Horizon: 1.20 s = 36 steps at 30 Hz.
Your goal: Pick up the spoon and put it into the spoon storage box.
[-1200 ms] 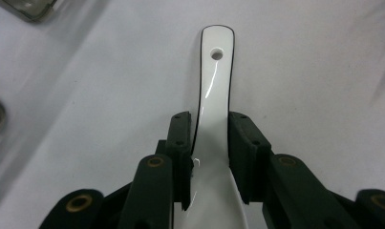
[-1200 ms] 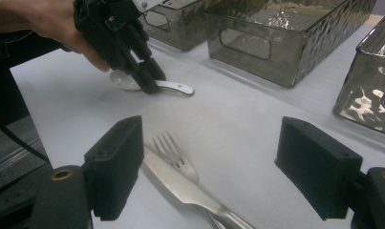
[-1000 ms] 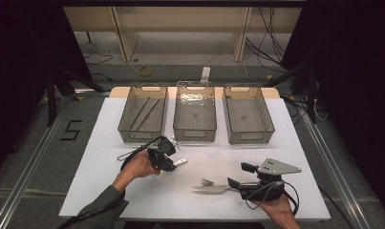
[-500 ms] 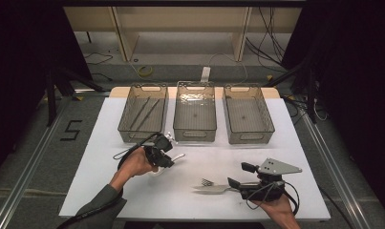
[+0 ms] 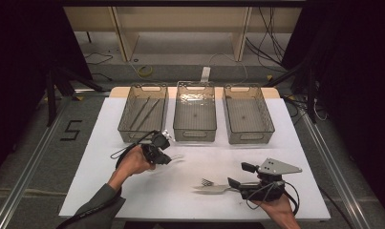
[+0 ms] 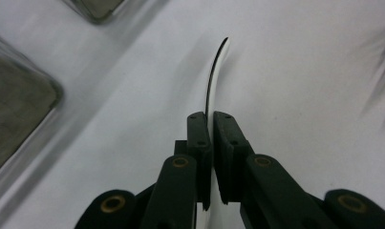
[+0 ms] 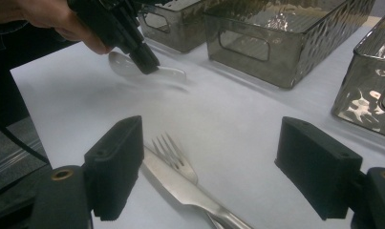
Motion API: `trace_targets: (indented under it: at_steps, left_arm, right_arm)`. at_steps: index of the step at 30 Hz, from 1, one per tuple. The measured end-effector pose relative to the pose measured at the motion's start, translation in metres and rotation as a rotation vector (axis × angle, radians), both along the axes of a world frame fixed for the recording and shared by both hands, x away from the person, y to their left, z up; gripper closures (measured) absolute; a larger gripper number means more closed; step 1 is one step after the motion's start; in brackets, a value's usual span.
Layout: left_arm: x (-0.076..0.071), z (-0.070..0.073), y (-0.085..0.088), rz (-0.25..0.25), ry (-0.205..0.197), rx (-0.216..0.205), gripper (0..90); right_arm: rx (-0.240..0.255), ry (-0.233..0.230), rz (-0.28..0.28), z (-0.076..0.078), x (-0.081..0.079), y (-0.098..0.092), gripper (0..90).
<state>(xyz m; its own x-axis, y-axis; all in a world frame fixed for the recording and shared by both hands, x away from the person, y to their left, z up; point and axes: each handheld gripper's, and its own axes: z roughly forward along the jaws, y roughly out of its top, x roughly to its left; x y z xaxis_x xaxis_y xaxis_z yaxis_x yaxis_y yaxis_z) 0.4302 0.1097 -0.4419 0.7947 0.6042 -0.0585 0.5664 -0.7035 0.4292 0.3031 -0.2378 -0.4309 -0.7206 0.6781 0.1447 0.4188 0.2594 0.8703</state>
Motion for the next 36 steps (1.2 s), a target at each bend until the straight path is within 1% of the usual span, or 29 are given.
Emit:
trace_targets:
  at_steps: [4, 7, 8, 11, 13, 18, 19, 23, 26, 30, 36]
  left_arm:
    - [0.001, 0.006, 0.003, 0.033, -0.009, -0.044, 85.4]
    - [0.003, 0.01, 0.005, 0.043, -0.016, -0.072, 85.4]
    - [0.003, 0.011, 0.006, 0.053, -0.022, -0.084, 85.4]
    - [0.005, 0.015, 0.006, 0.072, -0.02, -0.125, 85.4]
    - [0.007, 0.016, 0.007, 0.066, -0.015, -0.14, 85.4]
    - [0.01, 0.023, 0.007, 0.077, -0.036, -0.146, 85.4]
    - [0.01, 0.025, 0.006, 0.086, -0.043, -0.154, 85.3]
    - [0.014, 0.035, 0.004, 0.09, -0.069, -0.176, 85.4]
    - [0.018, 0.041, 0.0, 0.103, -0.087, -0.198, 85.3]
    - [0.026, 0.047, -0.005, 0.123, -0.103, -0.238, 85.3]
    - [0.036, 0.057, -0.007, 0.146, -0.128, -0.266, 85.3]
  right_arm:
    - [-0.001, -0.001, -0.001, 0.0, 0.0, 0.0, 25.2]
    - [0.0, -0.001, -0.002, 0.0, 0.0, 0.0, 25.2]
    - [0.0, 0.0, -0.002, 0.0, 0.0, 0.0, 25.2]
    - [-0.001, 0.002, -0.005, 0.0, 0.0, 0.0, 25.2]
    - [0.0, 0.002, -0.006, 0.0, 0.0, -0.001, 25.2]
    - [0.002, -0.002, -0.004, 0.0, 0.001, -0.001, 25.2]
    - [0.002, -0.001, -0.003, 0.0, 0.001, -0.001, 25.2]
    - [0.001, -0.001, -0.004, 0.0, 0.001, -0.001, 25.2]
    - [0.004, 0.001, -0.005, 0.0, 0.001, -0.001, 25.2]
    - [0.005, 0.006, -0.007, -0.001, 0.002, -0.001, 25.2]
    - [0.01, 0.005, -0.009, -0.001, 0.002, -0.002, 25.2]
